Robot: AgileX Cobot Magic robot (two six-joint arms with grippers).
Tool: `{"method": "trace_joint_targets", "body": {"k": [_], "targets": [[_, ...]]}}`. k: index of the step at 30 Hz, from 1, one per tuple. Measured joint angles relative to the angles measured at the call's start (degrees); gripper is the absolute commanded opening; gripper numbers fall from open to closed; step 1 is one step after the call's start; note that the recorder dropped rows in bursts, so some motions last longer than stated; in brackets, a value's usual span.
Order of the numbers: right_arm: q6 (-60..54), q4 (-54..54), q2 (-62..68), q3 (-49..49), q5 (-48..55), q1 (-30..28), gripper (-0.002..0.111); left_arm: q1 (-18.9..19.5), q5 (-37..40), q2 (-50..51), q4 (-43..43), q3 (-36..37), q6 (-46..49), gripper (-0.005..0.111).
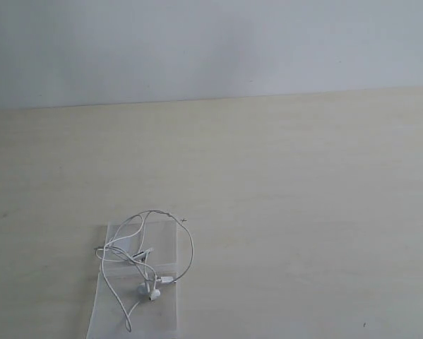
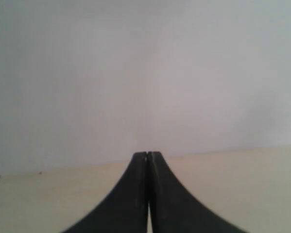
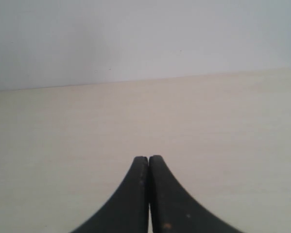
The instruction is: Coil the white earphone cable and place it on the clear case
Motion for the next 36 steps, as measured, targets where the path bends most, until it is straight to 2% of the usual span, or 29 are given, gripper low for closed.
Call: {"method": "trace_joint_targets", "body": {"k": [3,12,17,23,26,29,36], "targets": [[0.0,0.0,0.0,0.0,0.0,0.0,0.0,0.0,1.6,0.0,-3.5,2.7,3.1,0.0],[0.0,0.0,0.0,0.0,0.0,0.0,0.0,0.0,2.2,0.1,-5.6,11.4,4.3,0.0],[0.0,0.0,0.0,0.0,0.0,0.0,0.0,0.0,4.0,-0.6,-8.3,12.8,5.6,0.0],[0.0,0.0,0.0,0.0,0.0,0.0,0.0,0.0,4.6,-1.1,-15.7,12.8,20.0,0.0],[0.0,0.0,0.0,0.0,0.0,0.0,0.0,0.0,5.0,-1.1,-18.2,12.8,23.2,0.0],[0.0,0.0,0.0,0.0,0.0,0.0,0.0,0.0,6.2,-1.2,-20.2,12.8,23.1,0.0],[0.0,0.0,0.0,0.0,0.0,0.0,0.0,1.2,6.9,-1.2,-20.9,12.8,15.7,0.0]]}}
